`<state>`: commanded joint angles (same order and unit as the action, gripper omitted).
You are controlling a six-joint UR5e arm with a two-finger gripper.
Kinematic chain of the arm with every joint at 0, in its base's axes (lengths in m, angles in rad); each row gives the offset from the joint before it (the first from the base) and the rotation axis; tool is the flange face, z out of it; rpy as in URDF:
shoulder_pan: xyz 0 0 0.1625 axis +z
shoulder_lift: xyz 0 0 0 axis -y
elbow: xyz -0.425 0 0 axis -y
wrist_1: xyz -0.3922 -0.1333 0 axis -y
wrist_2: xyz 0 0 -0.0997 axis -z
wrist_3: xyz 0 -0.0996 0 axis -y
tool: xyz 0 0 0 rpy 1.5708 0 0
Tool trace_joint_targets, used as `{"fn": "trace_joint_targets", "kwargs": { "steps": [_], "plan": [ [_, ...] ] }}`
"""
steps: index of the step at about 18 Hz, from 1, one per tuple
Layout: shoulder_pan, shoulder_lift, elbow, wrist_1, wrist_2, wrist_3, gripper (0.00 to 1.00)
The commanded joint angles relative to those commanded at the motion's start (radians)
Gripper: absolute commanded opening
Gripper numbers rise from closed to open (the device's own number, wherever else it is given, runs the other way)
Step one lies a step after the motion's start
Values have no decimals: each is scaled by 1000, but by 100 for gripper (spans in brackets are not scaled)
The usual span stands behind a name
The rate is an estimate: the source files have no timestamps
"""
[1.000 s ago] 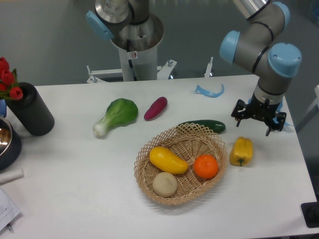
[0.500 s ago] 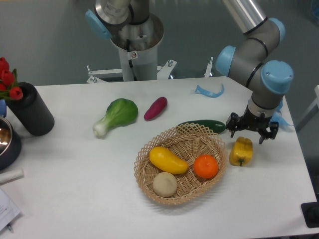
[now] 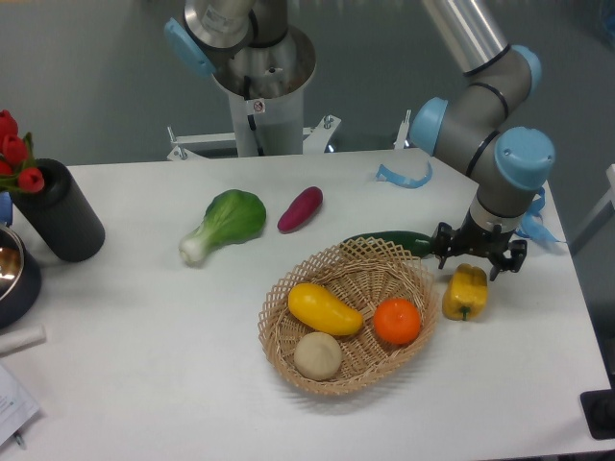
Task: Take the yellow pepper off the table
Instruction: 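Close the gripper on the yellow bell pepper and lift it, then raise the held pepper higher above the table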
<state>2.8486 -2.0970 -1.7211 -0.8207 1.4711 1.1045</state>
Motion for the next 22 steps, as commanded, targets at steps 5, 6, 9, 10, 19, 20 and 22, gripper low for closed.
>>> {"fn": "trace_joint_targets", "kwargs": {
  "steps": [5, 6, 9, 10, 19, 20, 22],
  "plan": [
    [0, -3, 3, 0, 0, 3, 12],
    [0, 0, 9, -2, 0, 3, 3],
    [5, 12, 24, -3, 0, 8, 0],
    [6, 27, 40, -15, -2, 9, 0],
    [11, 58, 135, -60, 0, 15, 0],
    [11, 60, 156, -92, 0, 34, 0],
    [11, 69, 201, -174, 0, 95, 0]
  ]
}}
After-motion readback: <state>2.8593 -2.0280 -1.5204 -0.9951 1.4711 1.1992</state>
